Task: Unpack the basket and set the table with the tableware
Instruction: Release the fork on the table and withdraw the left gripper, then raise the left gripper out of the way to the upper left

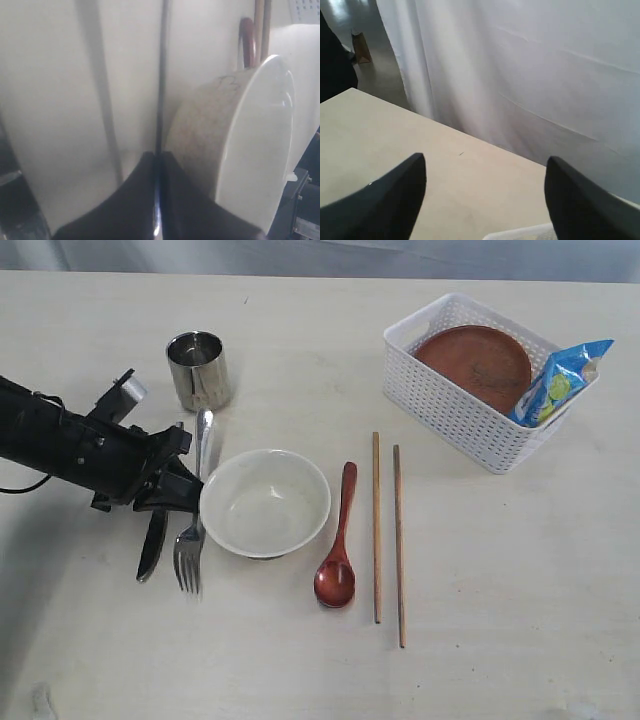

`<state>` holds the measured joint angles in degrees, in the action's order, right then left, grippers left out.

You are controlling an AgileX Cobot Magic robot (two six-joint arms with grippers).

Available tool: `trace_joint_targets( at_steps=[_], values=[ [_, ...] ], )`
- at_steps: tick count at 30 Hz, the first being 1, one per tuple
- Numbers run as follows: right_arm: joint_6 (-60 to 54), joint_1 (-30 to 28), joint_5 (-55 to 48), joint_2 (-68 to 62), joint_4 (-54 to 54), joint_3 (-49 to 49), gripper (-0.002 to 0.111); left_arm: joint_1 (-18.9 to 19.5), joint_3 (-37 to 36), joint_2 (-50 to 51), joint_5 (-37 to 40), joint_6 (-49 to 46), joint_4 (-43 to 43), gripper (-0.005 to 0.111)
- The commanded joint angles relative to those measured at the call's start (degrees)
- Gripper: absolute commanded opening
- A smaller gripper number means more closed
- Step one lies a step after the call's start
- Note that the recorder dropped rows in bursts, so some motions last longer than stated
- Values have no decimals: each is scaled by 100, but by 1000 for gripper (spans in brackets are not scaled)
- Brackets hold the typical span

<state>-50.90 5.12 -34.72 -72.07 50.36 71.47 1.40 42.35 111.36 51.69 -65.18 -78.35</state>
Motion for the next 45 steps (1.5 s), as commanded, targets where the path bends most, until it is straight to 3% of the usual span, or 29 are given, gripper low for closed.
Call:
trace_joint_targets(
  at_steps=[1,13,15,18,20,31,40,45],
  values=[
    [-4,-41,-65,26,60,37,64,-37,17,83,205,48,43,0],
    [-4,-41,-155,26,76,37,64,-37,17,94,88,307,322,4],
    [-4,-41,-155,26,76,37,64,-37,17,94,77,320,322,16],
    [-4,-41,-242,26,77,37,64,-37,17,94,-139,495,322,43],
    [-4,-41,-306,26,77,37,64,-37,17,94,-196,523,296,48],
    [-4,-41,-306,26,77,37,64,101,667,58,820,552,791,48],
    [-4,-41,-307,16,22,37,64,944,778,58,1159,383,1013,47],
    [-4,-41,-307,3,-406,37,64,1413,805,58,1828,-439,108,47]
  ],
)
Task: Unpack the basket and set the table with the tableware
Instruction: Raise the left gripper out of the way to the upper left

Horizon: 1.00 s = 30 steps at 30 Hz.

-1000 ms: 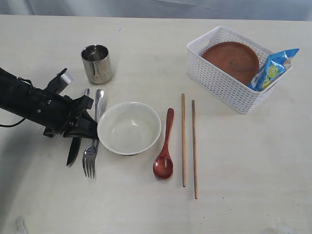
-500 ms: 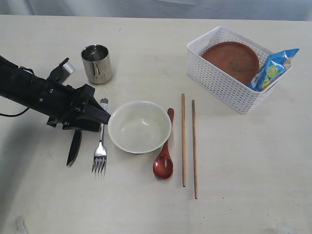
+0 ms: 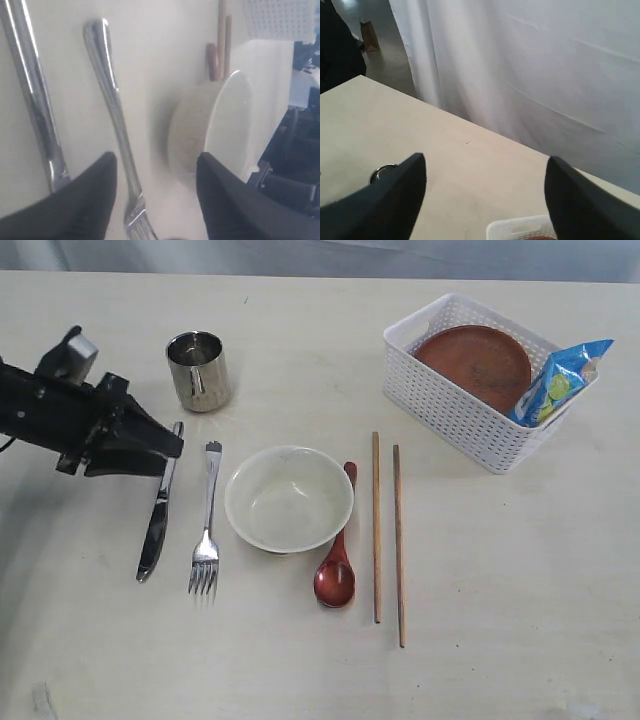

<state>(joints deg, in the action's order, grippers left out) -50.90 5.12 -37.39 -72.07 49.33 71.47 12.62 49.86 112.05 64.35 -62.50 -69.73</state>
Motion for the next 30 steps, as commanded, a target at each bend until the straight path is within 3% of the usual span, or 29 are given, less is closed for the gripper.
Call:
trace_joint_targets(
  at_steps=[1,5,9,15,17,19,24,30],
  values=[
    [17,-41,-50,-27,-397,37,64,338,71,-46,561,-903,-973,46],
    [97,-41,61,-148,-707,-125,64,340,269,-437,561,-930,-1200,32],
    [446,-41,554,-374,-1085,-410,64,328,609,-981,561,-994,-1303,3],
    [753,-41,585,-719,-1462,-495,64,305,1030,-1793,561,-2357,-1701,0],
    [812,-41,609,-726,-1553,-495,64,214,1030,-2063,-33,-2611,-1668,0],
    [942,-41,718,-715,-1673,-495,64,8,1030,-2312,-1161,-2611,-1396,0],
    [1341,-41,813,-716,-2050,-485,64,-829,934,-2550,-3389,-2558,-787,0],
    [3613,-41,706,-716,-4211,-485,64,-2068,934,-2473,-5647,-2612,-777,0]
  ],
)
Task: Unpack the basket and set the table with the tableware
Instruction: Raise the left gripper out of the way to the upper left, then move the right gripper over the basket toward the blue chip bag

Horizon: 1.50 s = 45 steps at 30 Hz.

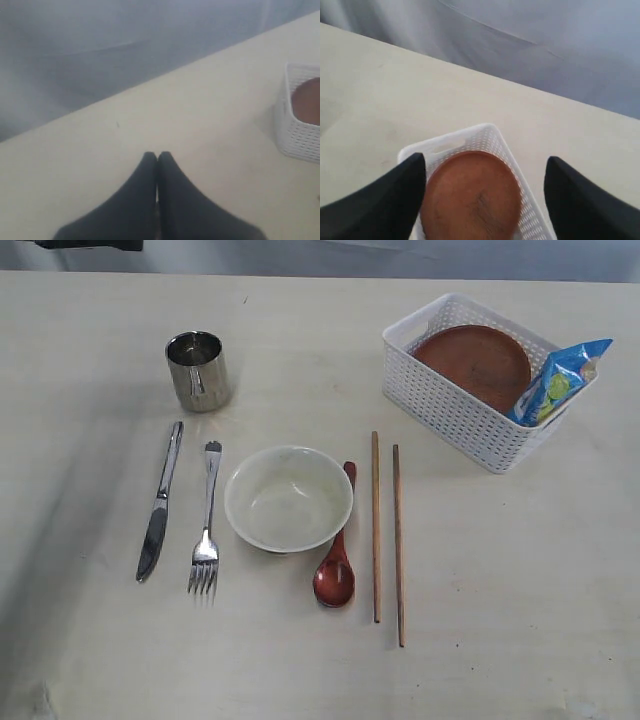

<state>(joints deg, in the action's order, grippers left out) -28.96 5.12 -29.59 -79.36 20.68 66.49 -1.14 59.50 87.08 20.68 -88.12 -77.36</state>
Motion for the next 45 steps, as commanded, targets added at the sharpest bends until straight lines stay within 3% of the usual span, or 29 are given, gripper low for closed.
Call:
trace_joint_targets(
  at_steps=[1,4,8,15,18,25,31,45],
  values=[
    [1893,-41,-195,13,-1729,13,64,-895,-30,49,-1565,-50,-14,0],
    [2848,-41,-607,3,-2358,3,57,-1336,-30,94,-2027,-50,-14,0],
    [2896,-41,-622,-5,-2385,-126,45,-1590,-30,114,-2068,-50,-14,0],
    [2343,-41,-147,-378,-2068,-139,49,-1609,-30,114,-2068,-26,-14,0],
    [2170,-41,-513,-1006,-2030,414,49,-1609,-30,114,-2068,4,-14,0],
    [1907,-41,-2669,-2807,-1956,2690,49,-1609,-40,114,-2068,3,-14,0],
    [1827,-41,-3651,-3904,-1942,4120,49,-1609,-40,114,-2068,3,-14,0],
    [1462,-41,-4038,-4097,-1877,4465,49,-1609,-39,114,-2068,-8,-14,0]
  ],
)
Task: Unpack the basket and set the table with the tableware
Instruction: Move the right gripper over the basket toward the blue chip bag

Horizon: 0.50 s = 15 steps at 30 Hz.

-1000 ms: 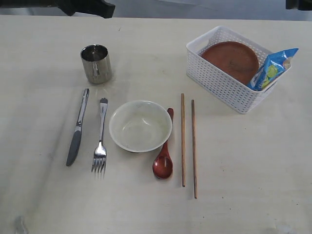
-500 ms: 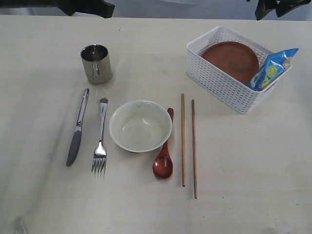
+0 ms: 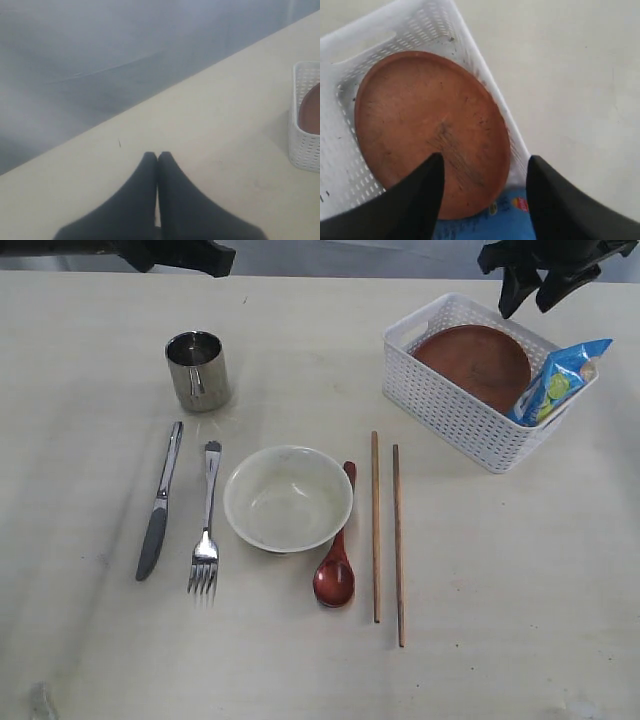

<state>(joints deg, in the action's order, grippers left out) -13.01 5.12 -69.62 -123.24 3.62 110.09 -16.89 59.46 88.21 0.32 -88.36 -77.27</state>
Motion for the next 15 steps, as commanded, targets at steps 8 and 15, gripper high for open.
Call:
trace_joint_targets(
  at_steps=[8,15],
  values=[
    [-1406,-41,-34,1234,-221,60,52,-34,-35,2,-32,16,-24,0],
    [-6193,-31,-34,1572,91,-1008,53,-34,-35,2,-32,16,-24,0]
  ],
)
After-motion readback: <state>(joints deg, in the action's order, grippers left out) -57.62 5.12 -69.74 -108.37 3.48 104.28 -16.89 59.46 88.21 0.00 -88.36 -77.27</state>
